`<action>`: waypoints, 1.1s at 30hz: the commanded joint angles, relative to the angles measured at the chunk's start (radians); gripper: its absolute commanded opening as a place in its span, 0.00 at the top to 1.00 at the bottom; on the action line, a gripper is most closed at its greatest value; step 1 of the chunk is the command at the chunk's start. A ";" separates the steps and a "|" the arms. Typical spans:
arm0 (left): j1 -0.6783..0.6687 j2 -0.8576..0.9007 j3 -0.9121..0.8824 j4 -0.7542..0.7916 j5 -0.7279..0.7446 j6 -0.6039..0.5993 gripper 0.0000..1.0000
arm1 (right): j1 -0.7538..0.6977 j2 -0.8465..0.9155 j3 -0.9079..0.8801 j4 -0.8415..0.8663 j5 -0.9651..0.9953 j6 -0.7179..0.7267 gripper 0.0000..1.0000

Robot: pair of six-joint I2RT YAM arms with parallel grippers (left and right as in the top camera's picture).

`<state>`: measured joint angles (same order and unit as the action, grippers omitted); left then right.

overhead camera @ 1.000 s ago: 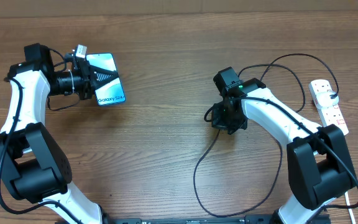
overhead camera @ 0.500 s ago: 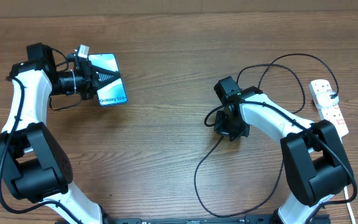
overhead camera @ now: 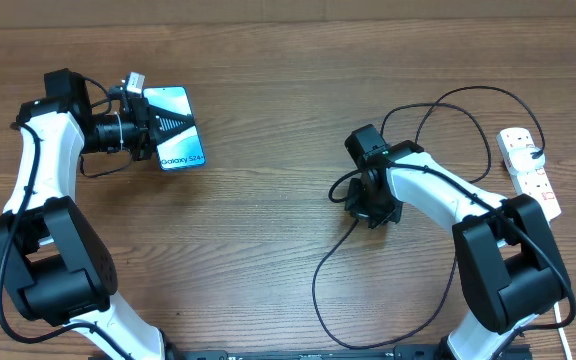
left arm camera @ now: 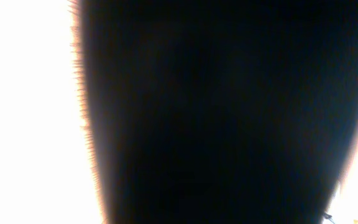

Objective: Plug charger to phone and switch on socket
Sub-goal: 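Bring the right gripper back to the phone's bottom edge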

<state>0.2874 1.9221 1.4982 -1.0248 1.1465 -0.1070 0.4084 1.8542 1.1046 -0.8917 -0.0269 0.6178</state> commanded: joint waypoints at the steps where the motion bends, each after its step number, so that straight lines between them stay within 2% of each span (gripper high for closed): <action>1: -0.006 -0.026 0.009 -0.017 0.029 -0.013 0.96 | -0.021 0.021 -0.046 -0.012 -0.008 0.061 0.83; 6: -0.006 -0.026 0.009 -0.018 0.029 -0.013 0.96 | -0.042 0.021 -0.058 0.003 -0.036 0.060 0.85; 9: -0.006 -0.026 0.009 -0.018 0.029 -0.013 0.96 | -0.042 0.021 -0.058 0.005 -0.045 0.060 0.83; 14: -0.006 -0.026 0.009 -0.018 0.029 -0.013 0.96 | -0.050 0.021 -0.058 0.023 -0.045 0.060 0.96; 19: -0.006 -0.026 0.009 -0.018 0.033 -0.013 0.96 | -0.057 0.021 -0.056 0.046 -0.049 0.030 0.95; 20: -0.006 -0.026 0.009 -0.019 0.042 -0.013 0.96 | -0.057 0.021 -0.046 0.049 -0.051 0.012 0.91; 21: -0.006 -0.026 0.009 -0.019 0.050 -0.013 0.96 | -0.057 0.021 -0.040 0.049 -0.056 -0.001 0.91; 23: -0.006 -0.026 0.009 -0.018 0.052 -0.013 0.96 | -0.057 0.021 -0.021 0.049 -0.070 -0.021 0.96; 26: -0.006 -0.026 0.009 -0.019 0.059 -0.013 0.96 | -0.057 0.021 0.002 0.062 -0.098 -0.068 0.96; 28: -0.006 -0.026 0.009 -0.009 0.166 -0.001 0.96 | -0.057 0.018 0.023 0.102 -0.258 -0.209 0.96; 31: -0.006 -0.026 0.009 0.034 0.344 0.060 0.96 | -0.057 -0.003 0.043 0.145 -0.528 -0.346 0.96; 33: -0.007 -0.026 0.009 0.042 0.434 0.111 0.96 | -0.054 -0.042 0.043 0.211 -0.803 -0.431 0.96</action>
<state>0.2874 1.9221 1.4982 -0.9897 1.3327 -0.0826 0.3534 1.8603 1.1168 -0.7288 -0.4271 0.3679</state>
